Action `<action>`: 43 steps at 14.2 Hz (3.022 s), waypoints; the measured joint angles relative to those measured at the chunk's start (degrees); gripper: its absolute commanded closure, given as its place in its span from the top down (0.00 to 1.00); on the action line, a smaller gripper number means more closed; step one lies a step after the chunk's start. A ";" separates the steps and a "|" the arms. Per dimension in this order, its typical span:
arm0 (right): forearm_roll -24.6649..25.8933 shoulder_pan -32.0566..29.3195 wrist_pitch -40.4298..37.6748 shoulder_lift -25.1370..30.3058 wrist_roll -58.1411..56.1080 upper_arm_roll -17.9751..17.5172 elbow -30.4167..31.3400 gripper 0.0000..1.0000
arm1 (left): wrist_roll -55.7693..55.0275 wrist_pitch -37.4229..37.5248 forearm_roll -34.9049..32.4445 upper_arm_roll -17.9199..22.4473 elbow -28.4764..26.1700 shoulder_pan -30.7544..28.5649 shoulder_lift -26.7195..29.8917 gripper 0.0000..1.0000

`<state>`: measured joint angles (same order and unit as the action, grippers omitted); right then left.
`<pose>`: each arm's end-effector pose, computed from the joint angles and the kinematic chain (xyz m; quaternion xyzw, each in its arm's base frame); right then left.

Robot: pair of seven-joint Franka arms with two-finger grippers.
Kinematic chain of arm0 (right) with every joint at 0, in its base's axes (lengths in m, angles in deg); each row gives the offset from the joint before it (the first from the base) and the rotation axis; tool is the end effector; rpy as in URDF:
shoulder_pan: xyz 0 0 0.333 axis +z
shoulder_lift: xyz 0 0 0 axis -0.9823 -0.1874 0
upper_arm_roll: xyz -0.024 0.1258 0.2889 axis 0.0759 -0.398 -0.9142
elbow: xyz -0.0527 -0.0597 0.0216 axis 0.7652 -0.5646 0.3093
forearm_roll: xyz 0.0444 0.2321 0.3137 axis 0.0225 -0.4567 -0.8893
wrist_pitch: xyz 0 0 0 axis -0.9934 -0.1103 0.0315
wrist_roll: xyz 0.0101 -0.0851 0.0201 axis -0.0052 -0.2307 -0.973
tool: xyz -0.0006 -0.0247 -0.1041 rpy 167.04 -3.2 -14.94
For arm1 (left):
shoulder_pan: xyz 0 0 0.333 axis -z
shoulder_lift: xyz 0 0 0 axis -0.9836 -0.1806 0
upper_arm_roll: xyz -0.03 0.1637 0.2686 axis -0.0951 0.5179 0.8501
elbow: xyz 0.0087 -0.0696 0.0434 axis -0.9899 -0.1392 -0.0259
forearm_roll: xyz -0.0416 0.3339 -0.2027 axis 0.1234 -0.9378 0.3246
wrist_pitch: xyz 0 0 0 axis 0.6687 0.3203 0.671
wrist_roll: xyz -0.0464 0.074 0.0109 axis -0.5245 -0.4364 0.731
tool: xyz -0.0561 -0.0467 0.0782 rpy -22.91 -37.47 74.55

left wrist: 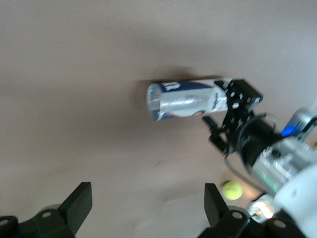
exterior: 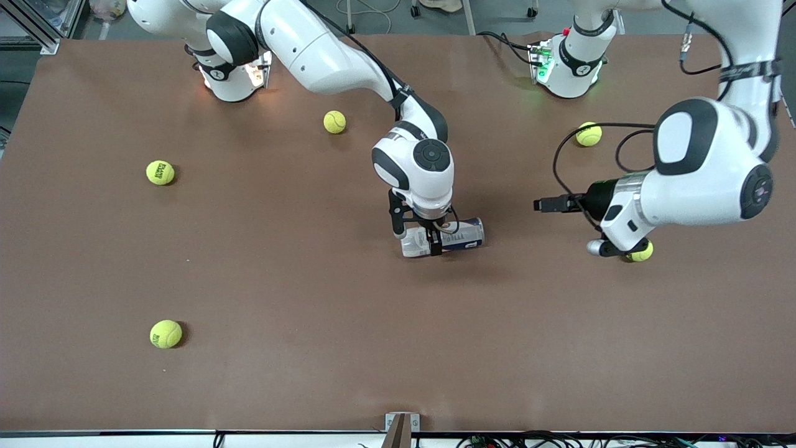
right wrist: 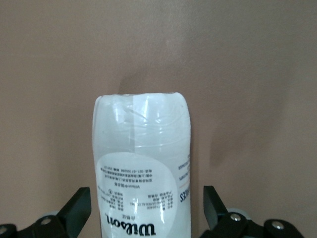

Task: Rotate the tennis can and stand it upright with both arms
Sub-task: 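Reach the left gripper to the can's open end, then grasp the can with the left gripper while the right gripper withdraws, then lift the can with the left gripper and rotate it upright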

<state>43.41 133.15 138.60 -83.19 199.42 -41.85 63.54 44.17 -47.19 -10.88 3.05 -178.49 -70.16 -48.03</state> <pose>0.5184 0.5984 0.2234 -0.7495 0.6583 -0.0354 0.0608 0.5926 -0.1438 0.3941 0.9510 0.0881 -0.1720 0.2415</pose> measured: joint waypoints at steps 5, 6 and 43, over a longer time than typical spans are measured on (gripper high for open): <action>-0.02 0.00 -5.28 2.41 0.01 -0.06 -1.94 1.00 | 10.69 -7.56 15.69 0.06 -5.58 -0.25 -5.38 1.00; -0.02 -0.12 -6.70 3.30 -0.39 0.01 -2.17 1.00 | 14.03 -8.81 17.88 0.06 -7.01 -0.26 -5.98 1.00; 7.40 -51.21 -39.25 38.45 -137.27 1.32 15.09 1.00 | 8.13 -27.92 27.53 -4.88 -2.29 5.58 -6.17 0.00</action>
<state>50.81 81.94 99.35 -44.73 62.15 -40.53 78.63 52.29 -75.11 16.66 -1.83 -180.77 -64.58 -54.20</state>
